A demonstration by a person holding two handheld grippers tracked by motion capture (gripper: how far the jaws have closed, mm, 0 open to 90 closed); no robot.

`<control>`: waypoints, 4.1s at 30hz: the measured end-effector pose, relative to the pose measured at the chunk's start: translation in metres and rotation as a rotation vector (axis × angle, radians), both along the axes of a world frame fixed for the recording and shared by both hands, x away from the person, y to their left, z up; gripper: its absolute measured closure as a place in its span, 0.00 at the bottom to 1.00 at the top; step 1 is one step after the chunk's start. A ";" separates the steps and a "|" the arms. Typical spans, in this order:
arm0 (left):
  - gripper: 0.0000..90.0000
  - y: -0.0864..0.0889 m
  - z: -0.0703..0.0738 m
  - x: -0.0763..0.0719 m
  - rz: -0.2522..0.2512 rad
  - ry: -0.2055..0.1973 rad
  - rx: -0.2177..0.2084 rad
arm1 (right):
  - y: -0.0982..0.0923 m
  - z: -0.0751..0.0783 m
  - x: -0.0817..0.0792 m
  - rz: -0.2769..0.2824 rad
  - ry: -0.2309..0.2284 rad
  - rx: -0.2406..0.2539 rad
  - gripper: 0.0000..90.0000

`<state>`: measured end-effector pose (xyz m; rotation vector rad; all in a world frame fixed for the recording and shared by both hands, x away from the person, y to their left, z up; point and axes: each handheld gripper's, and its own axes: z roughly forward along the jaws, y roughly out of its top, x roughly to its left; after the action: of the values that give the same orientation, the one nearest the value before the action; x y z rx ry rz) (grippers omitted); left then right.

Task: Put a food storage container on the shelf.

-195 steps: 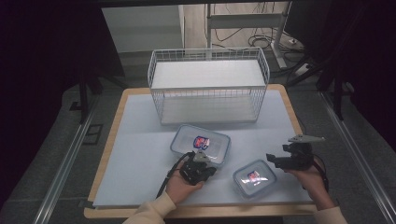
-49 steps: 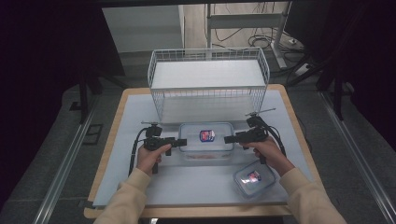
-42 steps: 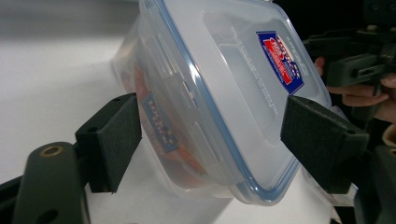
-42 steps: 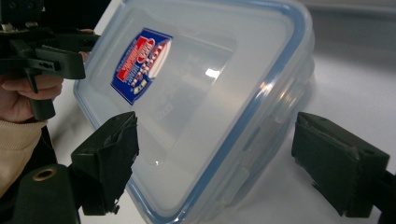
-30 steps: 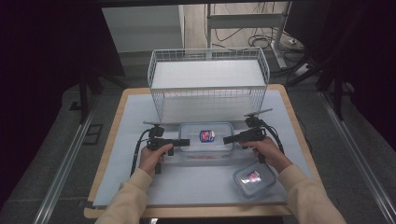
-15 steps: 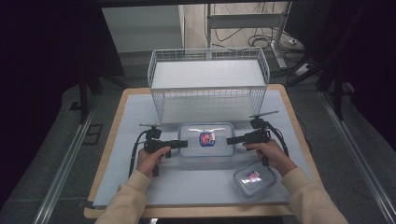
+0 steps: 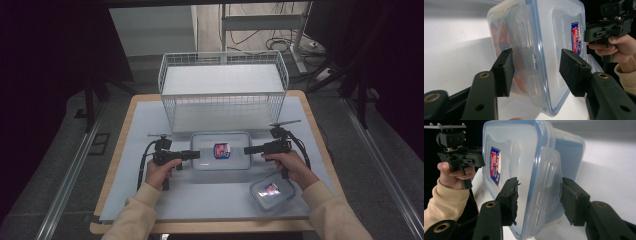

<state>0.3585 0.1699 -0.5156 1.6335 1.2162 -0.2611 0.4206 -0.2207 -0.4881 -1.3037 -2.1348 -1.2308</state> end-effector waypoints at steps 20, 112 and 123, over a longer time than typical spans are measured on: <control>0.55 -0.002 0.014 -0.004 0.010 -0.062 0.009 | -0.003 0.012 -0.007 0.000 -0.107 0.017 0.58; 0.56 0.004 0.192 0.137 0.034 -0.299 0.021 | 0.006 0.189 0.115 -0.099 -0.396 0.065 0.55; 0.53 0.004 0.191 0.147 0.085 -0.251 -0.011 | 0.012 0.190 0.122 -0.148 -0.356 0.064 0.53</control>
<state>0.5054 0.1742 -0.3243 1.5494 1.0864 -0.0083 0.5423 -0.2088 -0.2979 -1.3160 -2.2396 -1.6871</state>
